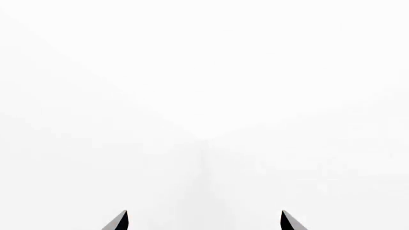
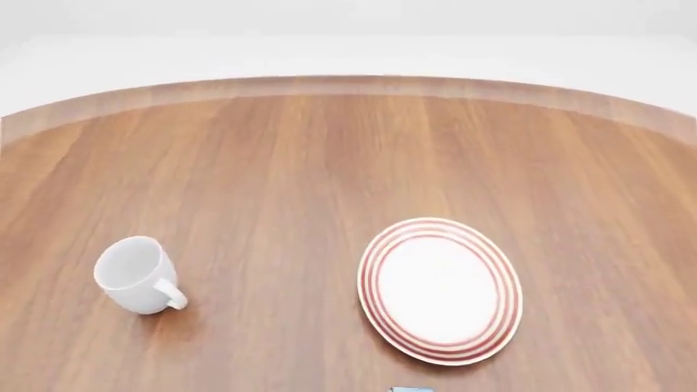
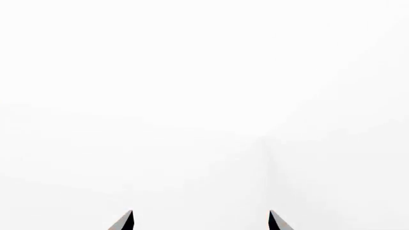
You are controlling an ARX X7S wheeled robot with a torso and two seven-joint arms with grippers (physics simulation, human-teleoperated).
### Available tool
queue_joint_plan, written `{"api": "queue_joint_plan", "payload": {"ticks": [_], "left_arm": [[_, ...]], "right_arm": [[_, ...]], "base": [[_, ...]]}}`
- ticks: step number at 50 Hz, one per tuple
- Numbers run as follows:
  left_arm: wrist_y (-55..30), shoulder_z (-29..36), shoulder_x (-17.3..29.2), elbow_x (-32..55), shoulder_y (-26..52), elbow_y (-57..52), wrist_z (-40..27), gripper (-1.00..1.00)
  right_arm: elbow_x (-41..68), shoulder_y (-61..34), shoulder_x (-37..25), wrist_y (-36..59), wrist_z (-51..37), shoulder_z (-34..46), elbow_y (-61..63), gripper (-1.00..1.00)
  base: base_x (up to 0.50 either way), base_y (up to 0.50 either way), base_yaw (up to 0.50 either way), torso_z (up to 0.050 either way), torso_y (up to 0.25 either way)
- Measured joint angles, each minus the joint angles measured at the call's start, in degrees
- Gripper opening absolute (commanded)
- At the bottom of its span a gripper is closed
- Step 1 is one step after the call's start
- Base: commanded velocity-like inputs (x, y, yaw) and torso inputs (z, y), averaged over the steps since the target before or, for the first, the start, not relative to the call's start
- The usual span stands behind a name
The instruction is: Pick up the white mug and put it on the plate, and put the chocolate pudding to the right of the plate.
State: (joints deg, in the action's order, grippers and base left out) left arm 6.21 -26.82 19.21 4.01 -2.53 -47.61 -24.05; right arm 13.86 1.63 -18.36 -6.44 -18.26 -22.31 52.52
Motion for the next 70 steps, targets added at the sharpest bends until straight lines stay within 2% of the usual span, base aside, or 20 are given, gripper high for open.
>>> {"api": "queue_joint_plan", "payload": {"ticks": [9,16,40,56,70], "left_arm": [[-1.5,0.6,0.1,-0.4,0.2,0.1,-0.2,1.00],[-6.1,3.6,0.2,-0.3,1.2,0.8,0.1,1.00],[-35.6,19.6,-3.8,10.0,12.2,-1.1,0.0,1.00],[-53.2,25.0,-9.4,14.8,22.2,0.7,-6.0,1.00],[-64.8,24.8,-14.7,14.4,30.1,6.5,-16.0,1.00]], "right_arm": [[0.0,0.2,-0.2,-0.3,0.0,0.3,-0.1,1.00],[0.0,0.4,-0.3,-0.6,0.0,0.5,-0.2,1.00],[0.2,0.8,-0.9,-0.8,-0.3,1.1,-0.3,1.00],[0.5,1.0,-1.1,-1.3,-0.4,1.5,-0.6,1.00],[1.0,1.2,-1.3,-1.3,-0.7,1.8,-0.6,1.00]], "base": [[0.00,0.00,0.00,0.000,-0.033],[0.00,0.00,0.00,0.000,0.000],[0.00,0.00,0.00,0.000,0.000],[0.00,0.00,0.00,0.000,0.000],[0.00,0.00,0.00,0.000,0.000]]}}
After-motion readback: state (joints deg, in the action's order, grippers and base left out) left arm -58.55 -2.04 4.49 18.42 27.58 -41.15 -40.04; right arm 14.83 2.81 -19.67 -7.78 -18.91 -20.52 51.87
